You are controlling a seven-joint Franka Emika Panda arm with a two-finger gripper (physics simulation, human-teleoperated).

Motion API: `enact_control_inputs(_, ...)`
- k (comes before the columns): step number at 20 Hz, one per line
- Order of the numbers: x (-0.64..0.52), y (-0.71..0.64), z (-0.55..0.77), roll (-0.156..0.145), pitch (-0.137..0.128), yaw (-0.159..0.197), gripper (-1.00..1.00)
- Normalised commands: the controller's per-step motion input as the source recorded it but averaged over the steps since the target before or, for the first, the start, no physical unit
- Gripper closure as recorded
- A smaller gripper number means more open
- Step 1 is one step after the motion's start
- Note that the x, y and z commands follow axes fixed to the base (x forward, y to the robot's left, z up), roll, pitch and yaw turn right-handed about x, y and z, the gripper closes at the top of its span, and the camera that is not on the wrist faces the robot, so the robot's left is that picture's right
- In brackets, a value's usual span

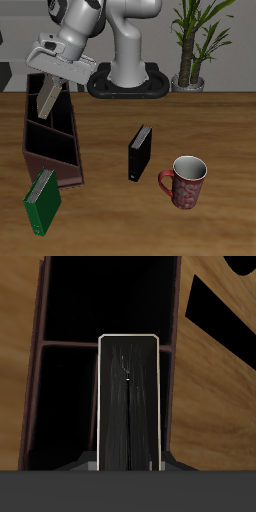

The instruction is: Place the yellow book into the right desk caddy's back compartment

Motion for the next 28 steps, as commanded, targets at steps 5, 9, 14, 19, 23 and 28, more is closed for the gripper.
enact_control_inputs(5,0.02,-0.01,-0.10,-0.007,0.013,-0.007,1.00)
enact_control_inputs(9,0.04,-0.01,-0.07,0.000,0.002,-0.005,1.00)
enact_control_inputs(14,0.02,-0.10,-0.13,-0.021,0.016,-0.032,1.00)
enact_control_inputs(19,0.04,-0.05,-0.14,-0.010,0.016,-0.008,1.00)
enact_control_inputs(23,0.03,-0.06,-0.19,-0.008,0.026,-0.012,1.00)
enact_control_inputs(28,0.05,-0.14,-0.16,-0.032,0.021,-0.003,1.00)
